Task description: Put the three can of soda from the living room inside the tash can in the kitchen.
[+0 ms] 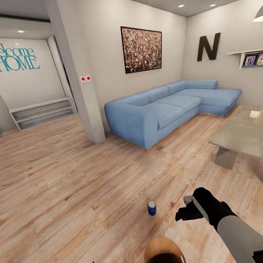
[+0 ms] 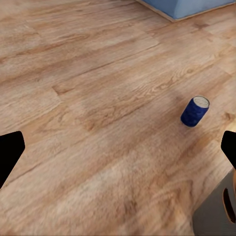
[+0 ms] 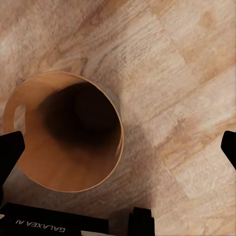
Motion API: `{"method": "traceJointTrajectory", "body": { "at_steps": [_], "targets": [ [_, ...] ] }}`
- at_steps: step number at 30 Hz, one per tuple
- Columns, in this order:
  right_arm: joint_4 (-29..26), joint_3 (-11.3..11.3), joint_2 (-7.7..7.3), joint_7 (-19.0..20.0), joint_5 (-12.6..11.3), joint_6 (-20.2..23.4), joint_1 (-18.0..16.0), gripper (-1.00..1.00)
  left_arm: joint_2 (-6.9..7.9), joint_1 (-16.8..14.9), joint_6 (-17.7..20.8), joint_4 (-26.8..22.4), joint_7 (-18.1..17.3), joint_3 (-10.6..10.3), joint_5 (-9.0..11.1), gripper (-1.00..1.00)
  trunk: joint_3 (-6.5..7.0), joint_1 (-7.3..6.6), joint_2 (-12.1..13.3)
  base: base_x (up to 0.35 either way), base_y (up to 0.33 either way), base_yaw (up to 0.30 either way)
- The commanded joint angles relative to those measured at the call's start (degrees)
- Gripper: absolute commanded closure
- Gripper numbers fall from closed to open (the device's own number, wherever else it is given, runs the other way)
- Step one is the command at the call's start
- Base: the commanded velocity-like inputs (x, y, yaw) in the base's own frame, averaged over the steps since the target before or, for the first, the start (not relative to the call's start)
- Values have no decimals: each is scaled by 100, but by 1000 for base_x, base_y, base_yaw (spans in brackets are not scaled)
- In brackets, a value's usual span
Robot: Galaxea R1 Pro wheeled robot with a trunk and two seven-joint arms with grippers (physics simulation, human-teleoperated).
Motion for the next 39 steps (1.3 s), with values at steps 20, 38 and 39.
{"method": "traceJointTrajectory", "body": {
  "at_steps": [20,38,39],
  "targets": [
    [-4,9,35,-4,16,0,0,-100,386,-3083,4219,942,-6,82,54,-100,-360,440,-804,0,0,0],
    [9,5,35,-8,17,-68,2,-100,633,-3277,4298,2131,-751,60,16,-100,-683,835,-1526,0,0,0],
    [10,4,32,-8,17,-86,1,-100,656,-3278,4295,2140,-827,60,16,-100,-701,857,-1566,0,0,0]
  ]
}}
